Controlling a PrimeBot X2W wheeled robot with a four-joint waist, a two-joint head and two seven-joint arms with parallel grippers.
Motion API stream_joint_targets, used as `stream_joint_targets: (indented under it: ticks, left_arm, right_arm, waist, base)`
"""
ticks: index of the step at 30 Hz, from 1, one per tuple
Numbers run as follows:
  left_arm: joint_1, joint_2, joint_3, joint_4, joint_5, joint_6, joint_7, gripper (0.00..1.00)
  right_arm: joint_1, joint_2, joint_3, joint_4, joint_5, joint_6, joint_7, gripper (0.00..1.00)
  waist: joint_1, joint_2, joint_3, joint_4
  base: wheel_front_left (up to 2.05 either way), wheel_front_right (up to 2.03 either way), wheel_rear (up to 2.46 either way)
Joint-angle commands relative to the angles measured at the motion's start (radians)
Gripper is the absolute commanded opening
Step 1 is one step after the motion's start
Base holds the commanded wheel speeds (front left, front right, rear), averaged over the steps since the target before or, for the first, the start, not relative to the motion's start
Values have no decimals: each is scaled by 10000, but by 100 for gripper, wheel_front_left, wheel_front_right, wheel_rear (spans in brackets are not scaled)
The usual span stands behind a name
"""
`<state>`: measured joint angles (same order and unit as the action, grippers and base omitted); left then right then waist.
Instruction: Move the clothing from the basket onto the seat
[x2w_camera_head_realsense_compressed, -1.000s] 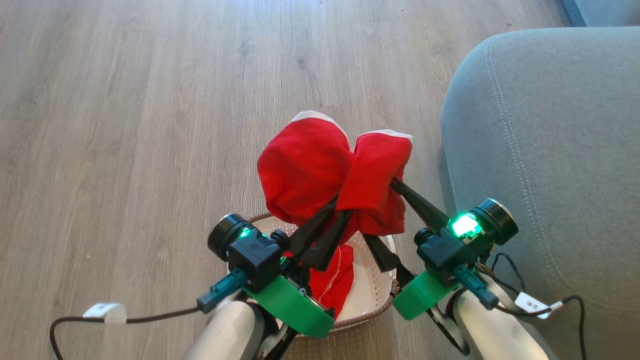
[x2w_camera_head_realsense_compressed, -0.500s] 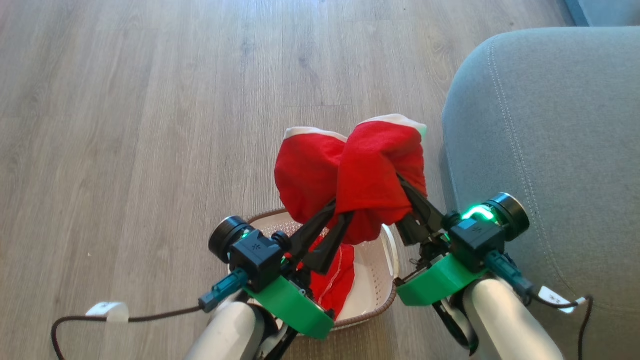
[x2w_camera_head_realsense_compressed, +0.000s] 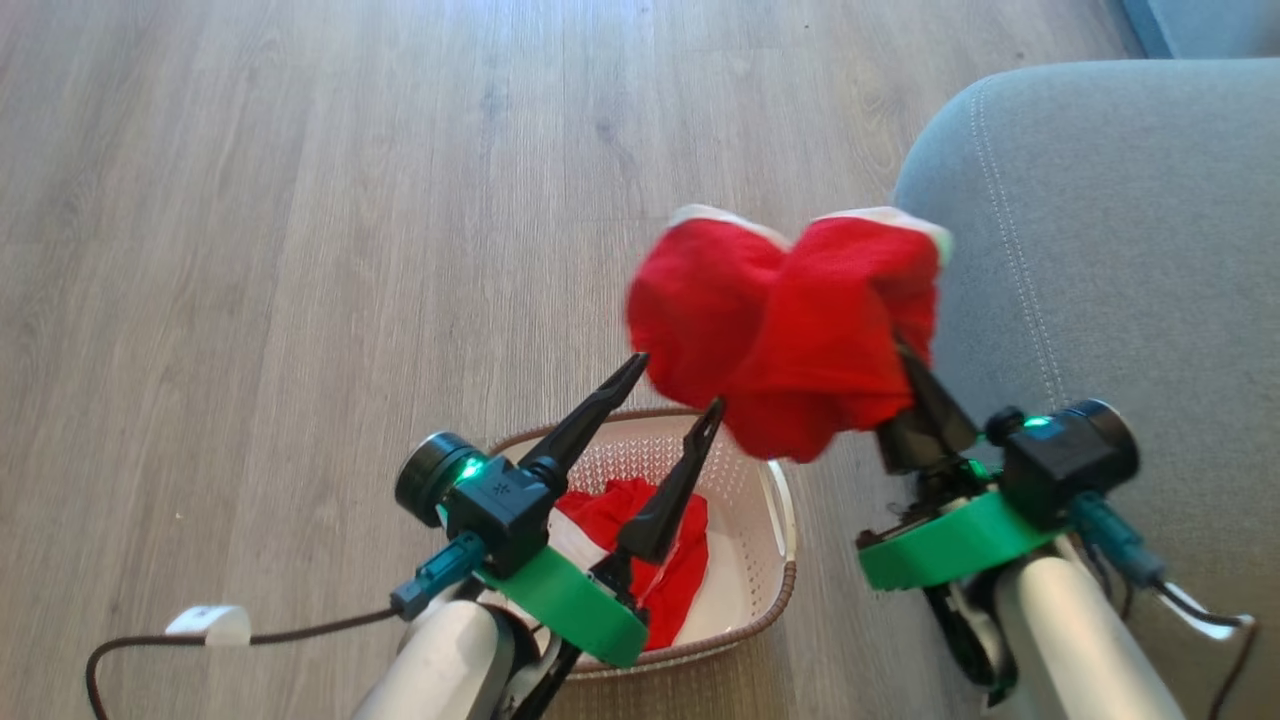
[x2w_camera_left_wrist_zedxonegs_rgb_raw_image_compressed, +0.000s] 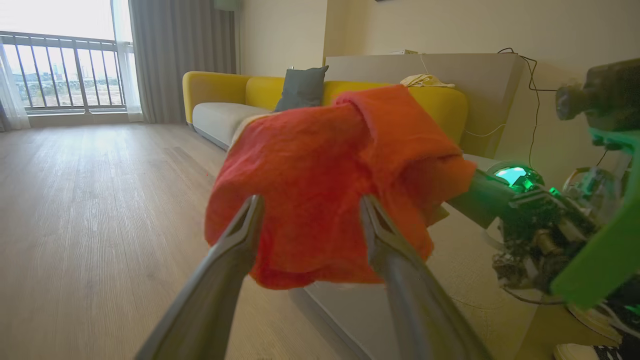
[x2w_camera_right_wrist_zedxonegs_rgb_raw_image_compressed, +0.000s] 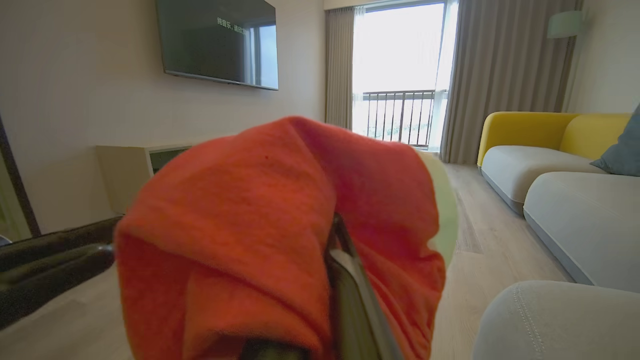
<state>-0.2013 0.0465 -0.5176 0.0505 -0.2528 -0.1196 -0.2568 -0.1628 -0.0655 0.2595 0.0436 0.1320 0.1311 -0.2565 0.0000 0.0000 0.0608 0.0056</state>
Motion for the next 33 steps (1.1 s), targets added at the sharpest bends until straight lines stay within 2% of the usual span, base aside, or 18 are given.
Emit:
stream_joint_targets:
  ticks: [1,14,26,33]
  left_arm:
    - [-195,37,371,-270,56,44,-49,100]
    - [357,37,670,555,1115,-63,-49,100]
    - [662,227,524,1309,1261,-108,-49,100]
    - [627,403,419,1617,1240,-110,-49,100]
  right_arm:
    - [-203,151,74,-327,105,-4,-53,0]
    - [470,152,-1143,-61,729,-4,-53,0]
    - [950,152,-2348,883,1572,-4,-53,0]
    - [903,152,-2532,1219,1680,-4,-53,0]
  waist:
    - [0,0,-20,-12]
    - [0,0,-160,-84]
    - [0,0,-9,-127]
    - [0,0,-39,-204]
  base:
    - [0,0,0]
    - [0,0,0]
    - [0,0,0]
    - [0,0,0]
